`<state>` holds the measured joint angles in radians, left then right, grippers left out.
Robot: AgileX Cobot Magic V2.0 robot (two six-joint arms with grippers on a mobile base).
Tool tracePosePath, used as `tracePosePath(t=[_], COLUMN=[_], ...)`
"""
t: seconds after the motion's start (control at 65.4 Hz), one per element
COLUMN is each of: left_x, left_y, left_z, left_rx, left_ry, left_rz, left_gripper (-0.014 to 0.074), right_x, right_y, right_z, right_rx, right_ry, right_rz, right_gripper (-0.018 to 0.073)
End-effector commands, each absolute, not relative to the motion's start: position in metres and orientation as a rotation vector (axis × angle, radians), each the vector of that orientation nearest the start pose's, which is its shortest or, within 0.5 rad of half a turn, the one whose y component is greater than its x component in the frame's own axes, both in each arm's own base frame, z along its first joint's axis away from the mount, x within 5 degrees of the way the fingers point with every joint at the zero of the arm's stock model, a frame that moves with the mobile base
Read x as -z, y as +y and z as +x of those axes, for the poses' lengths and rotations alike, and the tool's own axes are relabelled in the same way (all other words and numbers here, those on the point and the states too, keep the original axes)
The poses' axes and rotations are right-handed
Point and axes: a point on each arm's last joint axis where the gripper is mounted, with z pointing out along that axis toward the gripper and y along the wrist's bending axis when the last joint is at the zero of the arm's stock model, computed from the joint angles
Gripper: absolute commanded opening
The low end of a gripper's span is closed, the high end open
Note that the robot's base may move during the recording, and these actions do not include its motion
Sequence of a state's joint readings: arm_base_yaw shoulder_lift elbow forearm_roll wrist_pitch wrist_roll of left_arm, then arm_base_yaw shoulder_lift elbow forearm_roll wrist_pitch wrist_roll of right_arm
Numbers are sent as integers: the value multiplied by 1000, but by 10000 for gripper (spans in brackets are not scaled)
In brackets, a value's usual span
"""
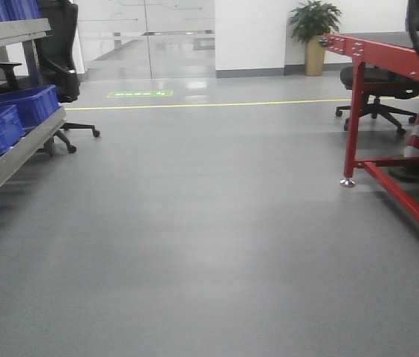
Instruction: Move two blue bins to right shelf middle
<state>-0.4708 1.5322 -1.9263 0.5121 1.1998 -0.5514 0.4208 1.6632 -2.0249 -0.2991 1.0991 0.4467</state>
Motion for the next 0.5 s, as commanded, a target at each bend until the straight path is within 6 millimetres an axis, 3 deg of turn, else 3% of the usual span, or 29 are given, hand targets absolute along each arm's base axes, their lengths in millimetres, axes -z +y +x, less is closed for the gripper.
tracePosePath(t=[0.0, 0.489], left_x=[-500, -515], left_y=[-100, -109], left_z=[286, 293], left_rx=[-49, 53], left_ry=[2107, 1931], left_rz=[-118, -47], left_gripper=[-111, -111], right_x=[-486, -486], right_y=[119, 119], right_z=[330, 330], right_rx=[-108, -108], right_ry=[2118, 2118], right_rz=[16, 16], right_gripper=[-162, -162])
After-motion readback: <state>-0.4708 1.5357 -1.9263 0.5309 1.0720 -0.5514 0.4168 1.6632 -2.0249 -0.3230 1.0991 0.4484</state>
